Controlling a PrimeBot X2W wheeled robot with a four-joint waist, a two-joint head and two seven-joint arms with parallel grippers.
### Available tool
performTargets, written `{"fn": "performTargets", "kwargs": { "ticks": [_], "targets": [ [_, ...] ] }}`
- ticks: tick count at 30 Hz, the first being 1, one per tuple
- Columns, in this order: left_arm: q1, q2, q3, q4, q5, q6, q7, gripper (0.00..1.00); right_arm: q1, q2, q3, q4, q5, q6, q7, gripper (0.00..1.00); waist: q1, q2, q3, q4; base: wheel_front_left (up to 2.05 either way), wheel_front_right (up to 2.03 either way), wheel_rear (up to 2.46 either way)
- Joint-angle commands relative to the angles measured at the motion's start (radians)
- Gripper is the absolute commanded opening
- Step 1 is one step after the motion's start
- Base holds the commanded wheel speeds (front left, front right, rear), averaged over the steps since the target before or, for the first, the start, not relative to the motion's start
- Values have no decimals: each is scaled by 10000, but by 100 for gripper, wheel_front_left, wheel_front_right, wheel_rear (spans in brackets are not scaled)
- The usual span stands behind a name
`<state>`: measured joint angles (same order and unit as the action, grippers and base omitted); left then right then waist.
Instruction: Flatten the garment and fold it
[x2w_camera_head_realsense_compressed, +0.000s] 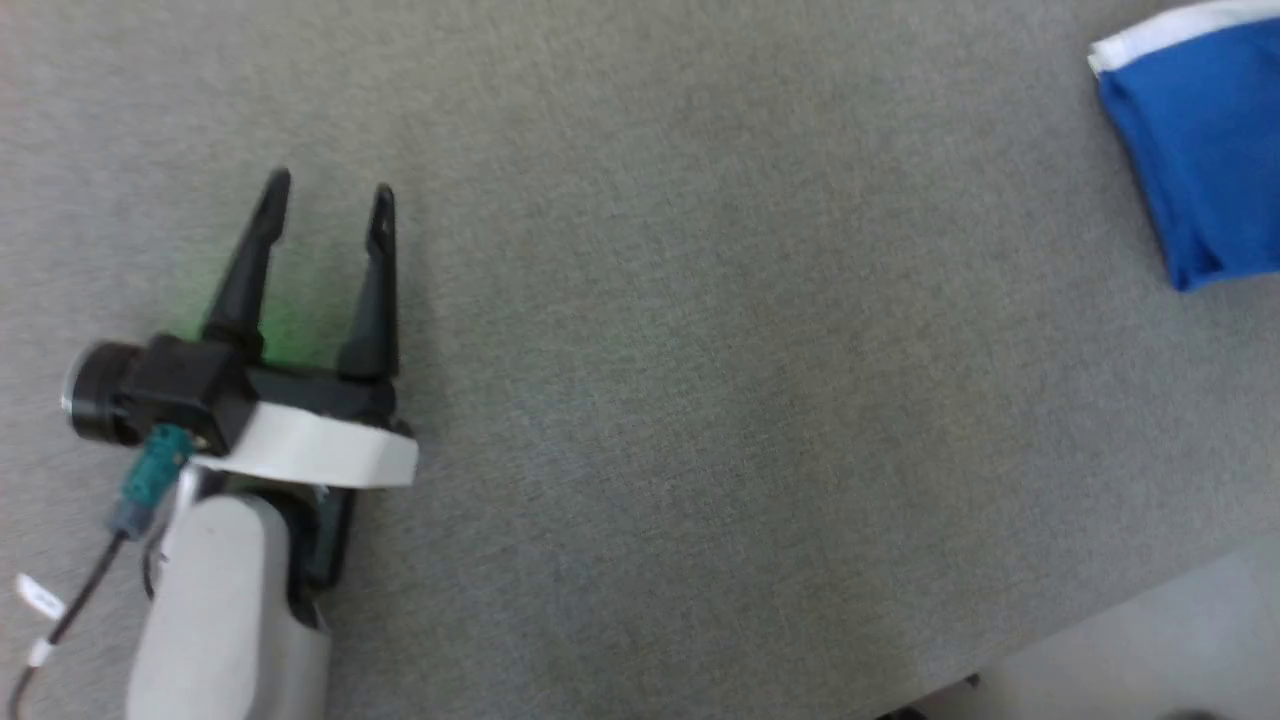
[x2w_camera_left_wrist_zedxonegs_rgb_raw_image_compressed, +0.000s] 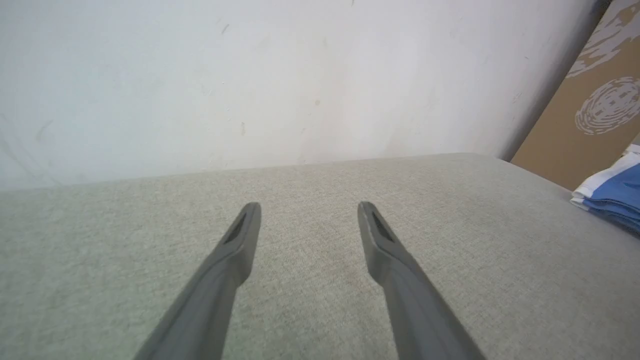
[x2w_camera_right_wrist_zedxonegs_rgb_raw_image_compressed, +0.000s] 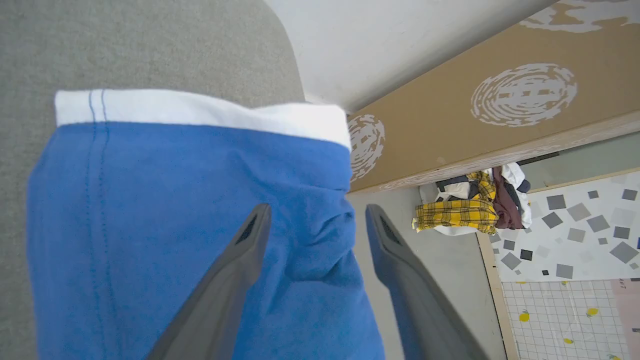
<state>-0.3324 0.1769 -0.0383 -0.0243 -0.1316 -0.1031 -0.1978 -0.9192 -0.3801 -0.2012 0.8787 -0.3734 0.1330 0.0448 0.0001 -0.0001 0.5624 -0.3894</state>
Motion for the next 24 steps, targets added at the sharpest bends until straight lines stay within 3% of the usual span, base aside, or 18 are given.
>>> {"fn": "performTargets", "kwargs": {
  "ticks": [1, 7, 12, 24],
  "targets": [
    [251, -86, 7, 281, -102, 77, -126, 100, 207, -13, -181, -110, -16, -23, -132, 100, -1, 1, -865, 364, 0, 0, 0],
    [799, -512, 54, 1128, -478, 160, -508, 100, 1213, 134, -602, -717, 696, -23, -785, 100, -1, 1, -2437, 1048, 0, 0, 0],
    [1375, -778, 110, 1593, -713, 255, -611, 100, 2323, 385, -172, -1720, 1912, -23, -1148, 100, -1, 1, -3554, 1777, 0, 0, 0],
    [2132, -1135, 170, 1943, -949, 393, -637, 100, 5814, 1509, 481, -6133, 4234, -23, -927, 100, -1, 1, -5012, 3412, 0, 0, 0]
  ]
}}
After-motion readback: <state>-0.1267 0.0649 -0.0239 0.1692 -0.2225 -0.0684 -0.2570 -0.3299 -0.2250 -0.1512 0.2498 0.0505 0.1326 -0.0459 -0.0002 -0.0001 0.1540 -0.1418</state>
